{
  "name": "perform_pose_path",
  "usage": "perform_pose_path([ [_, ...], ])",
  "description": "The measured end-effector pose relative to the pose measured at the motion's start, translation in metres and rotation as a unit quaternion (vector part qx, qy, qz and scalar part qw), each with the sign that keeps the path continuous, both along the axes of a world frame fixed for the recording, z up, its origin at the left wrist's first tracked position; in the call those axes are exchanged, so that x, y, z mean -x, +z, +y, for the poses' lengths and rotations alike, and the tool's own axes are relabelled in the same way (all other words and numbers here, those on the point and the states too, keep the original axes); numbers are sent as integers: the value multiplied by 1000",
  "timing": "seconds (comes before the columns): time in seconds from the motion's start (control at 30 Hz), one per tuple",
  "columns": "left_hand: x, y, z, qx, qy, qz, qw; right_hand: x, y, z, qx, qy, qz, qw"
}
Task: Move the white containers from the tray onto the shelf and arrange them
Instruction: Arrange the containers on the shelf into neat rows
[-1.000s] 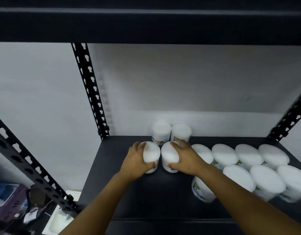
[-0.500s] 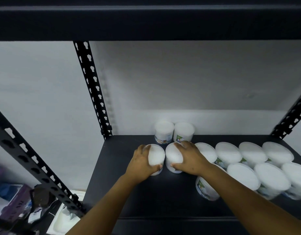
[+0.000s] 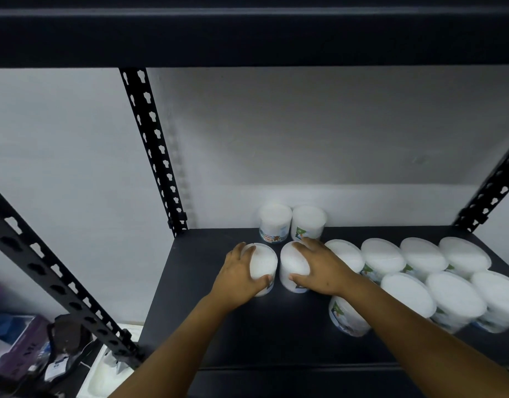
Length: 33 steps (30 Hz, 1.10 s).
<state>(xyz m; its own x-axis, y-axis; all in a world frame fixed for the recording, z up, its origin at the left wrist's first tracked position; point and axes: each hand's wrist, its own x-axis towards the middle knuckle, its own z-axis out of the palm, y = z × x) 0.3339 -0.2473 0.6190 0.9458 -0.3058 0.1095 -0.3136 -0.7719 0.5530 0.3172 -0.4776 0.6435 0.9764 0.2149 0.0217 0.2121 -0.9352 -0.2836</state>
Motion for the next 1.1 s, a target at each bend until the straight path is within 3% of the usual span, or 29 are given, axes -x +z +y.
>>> perform_pose_path([
  [0.77, 5, 2, -7, -2, -4, 14, 1000, 6, 5, -1, -1, -9, 0, 1000],
  [1.1, 16, -2, -10, -104, 32, -109, 988, 13, 4, -5, 13, 30, -10, 999],
])
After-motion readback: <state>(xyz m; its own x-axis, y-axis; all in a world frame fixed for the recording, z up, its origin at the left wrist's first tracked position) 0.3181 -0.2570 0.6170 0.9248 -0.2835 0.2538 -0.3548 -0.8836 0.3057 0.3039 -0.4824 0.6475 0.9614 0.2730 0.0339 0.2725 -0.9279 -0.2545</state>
